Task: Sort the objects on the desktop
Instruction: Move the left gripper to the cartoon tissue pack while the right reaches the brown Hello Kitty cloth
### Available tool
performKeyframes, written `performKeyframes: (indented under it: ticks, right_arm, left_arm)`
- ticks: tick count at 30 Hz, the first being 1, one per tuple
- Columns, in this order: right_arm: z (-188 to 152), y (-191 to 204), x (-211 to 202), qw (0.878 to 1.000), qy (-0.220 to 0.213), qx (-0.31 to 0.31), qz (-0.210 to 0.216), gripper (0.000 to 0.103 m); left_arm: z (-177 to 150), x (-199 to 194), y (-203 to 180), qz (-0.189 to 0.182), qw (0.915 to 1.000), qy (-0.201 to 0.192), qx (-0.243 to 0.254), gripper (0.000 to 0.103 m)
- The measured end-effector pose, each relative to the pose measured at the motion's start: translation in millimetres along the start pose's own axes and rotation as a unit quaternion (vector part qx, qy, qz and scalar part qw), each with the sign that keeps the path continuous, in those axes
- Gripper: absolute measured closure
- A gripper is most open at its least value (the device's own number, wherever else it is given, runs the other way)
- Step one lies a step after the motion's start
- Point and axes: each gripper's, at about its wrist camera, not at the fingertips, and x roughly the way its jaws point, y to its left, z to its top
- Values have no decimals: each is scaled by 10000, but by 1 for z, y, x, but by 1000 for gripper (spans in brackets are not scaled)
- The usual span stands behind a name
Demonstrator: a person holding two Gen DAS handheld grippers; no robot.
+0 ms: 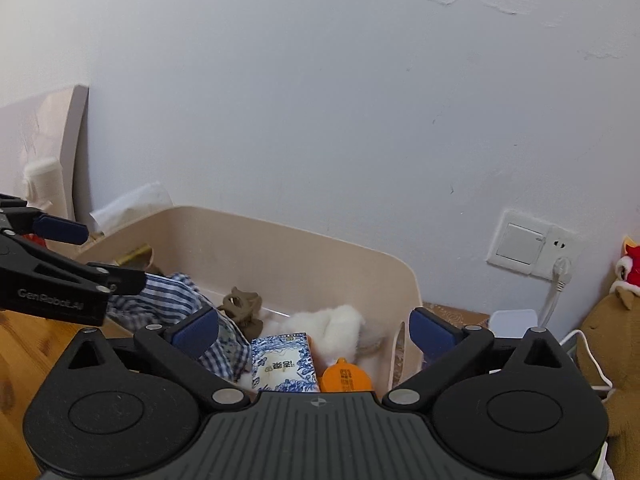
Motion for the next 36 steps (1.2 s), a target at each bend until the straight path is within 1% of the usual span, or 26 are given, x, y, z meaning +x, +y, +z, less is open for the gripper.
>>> performKeyframes:
  ticks: [3, 7, 14, 20, 24, 28, 31, 34, 36]
  right_arm:
    - [-2, -5, -16, 9998, -74, 151, 59, 0]
    - [-13, -10, -33, 9996, -86, 246, 98, 0]
    - [-38, -22, -46, 9998, 150, 130, 82, 0]
    - [-70, -26, -37, 9982, 596, -83, -18, 0]
    - [-88, -23, -28, 9963, 853, -129, 53, 0]
    - [-99, -10, -23, 9948, 969, -249, 183, 0]
    - [-102, -3, -22, 9944, 955, 12, 453, 0]
    - [-98, 0, -24, 9924, 902, 455, 698, 0]
    - [-93, 2, -23, 9906, 822, 773, 779, 0]
  left_arm:
    - [-1, -19, 5, -53, 9999, -114, -51, 18]
    - [-6, -37, 9, -99, 9998, -158, -36, 17]
    - [-32, -49, 10, -197, 9998, 1, 96, 17]
    - [-64, -30, 8, -169, 9988, 381, 265, 16]
    - [-81, -21, 6, -191, 9976, 571, 331, 16]
    - [-93, -13, 4, -206, 9966, 704, 383, 16]
    - [-98, -8, 3, -218, 9960, 763, 408, 16]
    - [-103, -3, 2, -242, 9955, 823, 414, 16]
    - [-105, -1, 0, -258, 9952, 850, 416, 16]
